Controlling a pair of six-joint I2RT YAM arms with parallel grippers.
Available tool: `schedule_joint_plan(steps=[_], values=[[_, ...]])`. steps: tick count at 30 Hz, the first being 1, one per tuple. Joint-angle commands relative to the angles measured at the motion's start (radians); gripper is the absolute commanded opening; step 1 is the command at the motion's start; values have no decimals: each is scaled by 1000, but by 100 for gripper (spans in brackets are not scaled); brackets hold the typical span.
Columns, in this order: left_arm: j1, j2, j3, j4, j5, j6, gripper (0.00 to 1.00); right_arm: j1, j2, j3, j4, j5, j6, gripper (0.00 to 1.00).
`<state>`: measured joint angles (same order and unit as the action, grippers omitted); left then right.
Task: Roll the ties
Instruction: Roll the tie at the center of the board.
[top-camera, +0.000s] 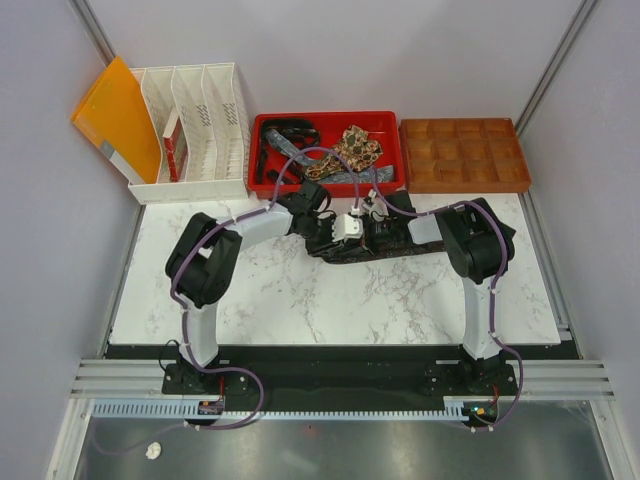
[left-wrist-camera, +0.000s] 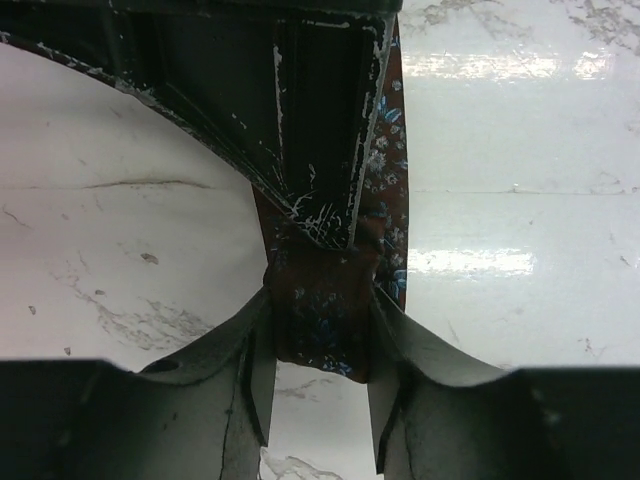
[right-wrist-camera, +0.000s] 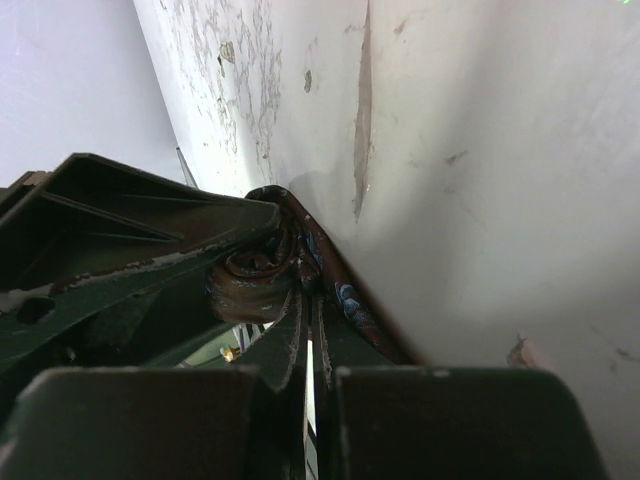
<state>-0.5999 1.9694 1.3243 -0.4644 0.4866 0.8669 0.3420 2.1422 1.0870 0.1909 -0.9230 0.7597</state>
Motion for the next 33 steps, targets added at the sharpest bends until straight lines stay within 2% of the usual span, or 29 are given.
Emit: schedule_joint_plan(steps=[1, 4, 5, 7, 8, 10, 11, 14, 18, 22, 27, 33], values=[[-14, 40, 49, -72, -13, 40, 30, -8, 53, -41, -39, 151, -43, 0], [-23, 81, 107, -164, -51, 99, 16, -6, 47, -48, -24, 148, -30, 0], [-34, 94, 143, -192, -98, 118, 14, -8, 42, -52, -16, 142, -25, 2], [-44, 131, 177, -233, -153, 176, 11, -15, 19, -53, -10, 113, -13, 15], [-52, 143, 208, -273, -204, 194, 11, -23, 7, -53, -8, 102, -11, 23], [-57, 175, 236, -307, -250, 230, 11, -49, -30, -49, -8, 61, -4, 30], [-57, 184, 263, -344, -273, 241, 11, -61, -42, -49, -10, 49, 1, 37], [-57, 210, 297, -382, -302, 253, 12, -98, -93, -50, -21, 9, 16, 47], [-60, 235, 332, -407, -309, 238, 15, -103, -143, -82, 28, -2, 65, 53], [-66, 247, 352, -415, -301, 227, 18, -75, -119, -107, 139, 13, 159, 55], [-66, 252, 351, -415, -304, 218, 24, -37, -73, -78, 180, 55, 194, 54], [-67, 256, 354, -413, -298, 215, 25, -6, -25, -61, 188, 93, 198, 49]])
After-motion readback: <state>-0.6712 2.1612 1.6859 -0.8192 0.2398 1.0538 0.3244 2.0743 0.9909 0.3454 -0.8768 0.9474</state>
